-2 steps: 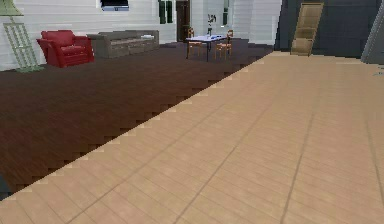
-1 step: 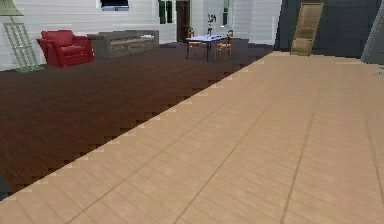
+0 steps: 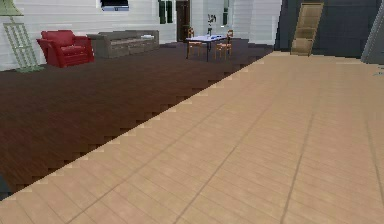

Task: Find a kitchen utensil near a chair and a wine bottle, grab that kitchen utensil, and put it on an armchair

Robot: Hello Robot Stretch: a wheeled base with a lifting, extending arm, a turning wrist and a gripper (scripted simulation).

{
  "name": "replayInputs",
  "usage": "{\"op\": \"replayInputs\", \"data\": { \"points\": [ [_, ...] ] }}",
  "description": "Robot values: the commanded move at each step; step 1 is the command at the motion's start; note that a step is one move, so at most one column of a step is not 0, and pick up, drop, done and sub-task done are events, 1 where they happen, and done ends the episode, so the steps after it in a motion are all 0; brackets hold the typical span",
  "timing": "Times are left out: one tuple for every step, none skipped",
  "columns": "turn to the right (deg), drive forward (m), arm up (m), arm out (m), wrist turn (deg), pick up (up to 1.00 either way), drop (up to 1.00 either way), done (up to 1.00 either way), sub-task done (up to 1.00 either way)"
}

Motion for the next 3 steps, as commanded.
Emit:
{"op": "replayInputs", "data": {
  "points": [
    [0.0,0.0,0.0,0.0,-36.0,0.0,0.0,0.0,0.0],
    [0.0,0.0,0.0,-0.48,0.0,0.0,0.0,0.0,0.0],
    [45.0,0.0,0.0,0.0,0.0,0.0,0.0,0.0,0.0]
  ]
}}
